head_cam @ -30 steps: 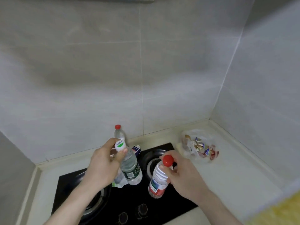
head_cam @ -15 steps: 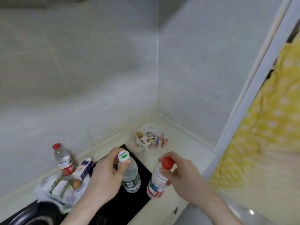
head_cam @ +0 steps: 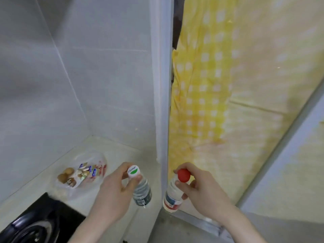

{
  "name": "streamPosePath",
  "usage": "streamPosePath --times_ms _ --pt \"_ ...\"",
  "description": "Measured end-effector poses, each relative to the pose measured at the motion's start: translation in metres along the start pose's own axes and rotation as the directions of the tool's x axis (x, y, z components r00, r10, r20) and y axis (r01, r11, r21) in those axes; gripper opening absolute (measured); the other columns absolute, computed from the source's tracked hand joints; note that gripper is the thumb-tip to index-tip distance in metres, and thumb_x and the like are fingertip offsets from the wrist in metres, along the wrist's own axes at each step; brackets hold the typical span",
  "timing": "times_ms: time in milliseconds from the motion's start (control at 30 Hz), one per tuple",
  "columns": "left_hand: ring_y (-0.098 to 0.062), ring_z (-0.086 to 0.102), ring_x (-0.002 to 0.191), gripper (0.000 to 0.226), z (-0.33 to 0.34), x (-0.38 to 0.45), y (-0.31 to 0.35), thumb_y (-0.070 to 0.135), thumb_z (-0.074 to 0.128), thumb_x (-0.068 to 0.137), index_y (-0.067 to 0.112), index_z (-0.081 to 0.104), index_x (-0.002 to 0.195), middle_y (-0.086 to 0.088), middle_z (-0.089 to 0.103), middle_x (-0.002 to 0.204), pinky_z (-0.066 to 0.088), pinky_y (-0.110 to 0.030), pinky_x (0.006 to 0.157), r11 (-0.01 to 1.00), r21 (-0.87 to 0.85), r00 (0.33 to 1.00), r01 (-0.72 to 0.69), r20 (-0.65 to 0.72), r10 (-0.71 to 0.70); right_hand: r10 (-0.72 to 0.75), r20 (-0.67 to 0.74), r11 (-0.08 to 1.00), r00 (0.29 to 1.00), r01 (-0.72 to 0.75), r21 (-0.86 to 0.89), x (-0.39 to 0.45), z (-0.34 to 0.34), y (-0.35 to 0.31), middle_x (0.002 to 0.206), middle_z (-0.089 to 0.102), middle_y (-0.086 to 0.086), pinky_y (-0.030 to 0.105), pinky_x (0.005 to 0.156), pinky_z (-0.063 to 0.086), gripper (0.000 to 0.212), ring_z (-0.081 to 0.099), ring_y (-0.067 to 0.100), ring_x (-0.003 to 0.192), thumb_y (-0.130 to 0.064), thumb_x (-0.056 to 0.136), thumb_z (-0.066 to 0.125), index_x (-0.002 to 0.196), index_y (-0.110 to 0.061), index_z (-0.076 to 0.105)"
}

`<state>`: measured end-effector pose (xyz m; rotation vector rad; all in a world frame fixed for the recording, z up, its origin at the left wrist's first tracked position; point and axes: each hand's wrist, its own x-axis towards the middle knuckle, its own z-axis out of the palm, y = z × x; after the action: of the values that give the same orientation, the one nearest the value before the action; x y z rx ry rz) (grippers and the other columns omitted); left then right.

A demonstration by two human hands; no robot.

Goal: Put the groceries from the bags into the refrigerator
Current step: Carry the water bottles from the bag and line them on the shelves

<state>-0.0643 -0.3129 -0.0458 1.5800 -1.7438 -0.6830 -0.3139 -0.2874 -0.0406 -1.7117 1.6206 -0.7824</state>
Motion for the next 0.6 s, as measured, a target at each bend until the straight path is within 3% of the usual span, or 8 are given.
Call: streamPosePath --times_ms 100,200,333,433,500,567,600 --pt "0.003 0.067 0.096 0.013 0.044 0.020 0.031 0.033 0.067 0.093 0.038 0.061 0.104 0.027 0.070 0.099 0.053 -0.036 0.080 0.998 -0.037 0.994 -0.048 0.097 0.051 0.061 -0.094 0.998 0.994 -0.062 -0.011 -0.010 -0.039 0.032 0.106 0.073 -0.010 0.046 0.078 0.058 0.021 0.072 0.012 0.067 -0.032 0.093 0.068 0.102 -0.044 0.054" --pt "0.009 0.064 0.097 0.011 0.083 0.040 0.061 0.028 0.068 0.093 0.038 0.064 0.098 0.026 0.070 0.096 0.051 -0.029 0.076 0.992 -0.087 0.975 -0.094 0.196 0.110 0.105 -0.189 0.994 0.976 -0.107 0.000 -0.022 -0.071 0.059 0.107 0.070 -0.015 0.044 0.078 0.058 0.021 0.070 0.014 0.067 -0.030 0.094 0.069 0.105 -0.040 0.055" --pt "0.008 0.063 0.096 0.007 0.136 0.069 0.104 0.029 0.066 0.095 0.032 0.065 0.101 0.023 0.070 0.096 0.056 -0.039 0.080 0.980 -0.128 0.909 -0.155 0.369 0.192 0.201 -0.323 0.979 0.925 -0.197 0.044 -0.040 -0.111 0.088 0.109 0.069 -0.014 0.046 0.077 0.057 0.020 0.070 0.017 0.067 -0.031 0.094 0.069 0.105 -0.041 0.055" --pt "0.004 0.065 0.094 0.015 0.179 0.091 0.135 0.036 0.067 0.093 0.035 0.063 0.107 0.028 0.068 0.100 0.058 -0.042 0.081 0.962 -0.157 0.831 -0.222 0.485 0.271 0.283 -0.422 0.958 0.861 -0.274 0.083 -0.054 -0.140 0.105 0.109 0.070 -0.010 0.044 0.078 0.057 0.017 0.070 0.016 0.068 -0.030 0.095 0.069 0.103 -0.039 0.057" --pt "-0.007 0.067 0.087 0.015 0.206 0.104 0.156 0.039 0.065 0.094 0.038 0.062 0.108 0.032 0.067 0.101 0.054 -0.029 0.075 0.933 -0.190 0.763 -0.305 0.538 0.359 0.341 -0.481 0.937 0.807 -0.335 0.103 -0.061 -0.157 0.114 0.104 0.070 -0.009 0.042 0.077 0.057 0.016 0.071 0.016 0.067 -0.027 0.095 0.068 0.103 -0.035 0.057" --pt "0.000 0.065 0.082 0.010 0.231 0.118 0.178 0.033 0.065 0.094 0.038 0.063 0.102 0.030 0.067 0.099 0.045 -0.018 0.063 0.892 -0.241 0.688 -0.382 0.570 0.449 0.391 -0.544 0.912 0.743 -0.394 0.116 -0.067 -0.172 0.119 0.099 0.069 -0.006 0.042 0.077 0.057 0.015 0.072 0.014 0.066 -0.026 0.096 0.067 0.104 -0.033 0.057" --pt "0.003 0.065 0.086 0.011 0.241 0.125 0.191 0.029 0.065 0.094 0.037 0.063 0.100 0.026 0.068 0.099 0.044 -0.019 0.063 0.871 -0.273 0.649 -0.409 0.584 0.487 0.411 -0.577 0.898 0.706 -0.422 0.122 -0.069 -0.180 0.121 0.099 0.069 -0.006 0.042 0.077 0.057 0.015 0.072 0.013 0.066 -0.027 0.096 0.067 0.105 -0.033 0.057"
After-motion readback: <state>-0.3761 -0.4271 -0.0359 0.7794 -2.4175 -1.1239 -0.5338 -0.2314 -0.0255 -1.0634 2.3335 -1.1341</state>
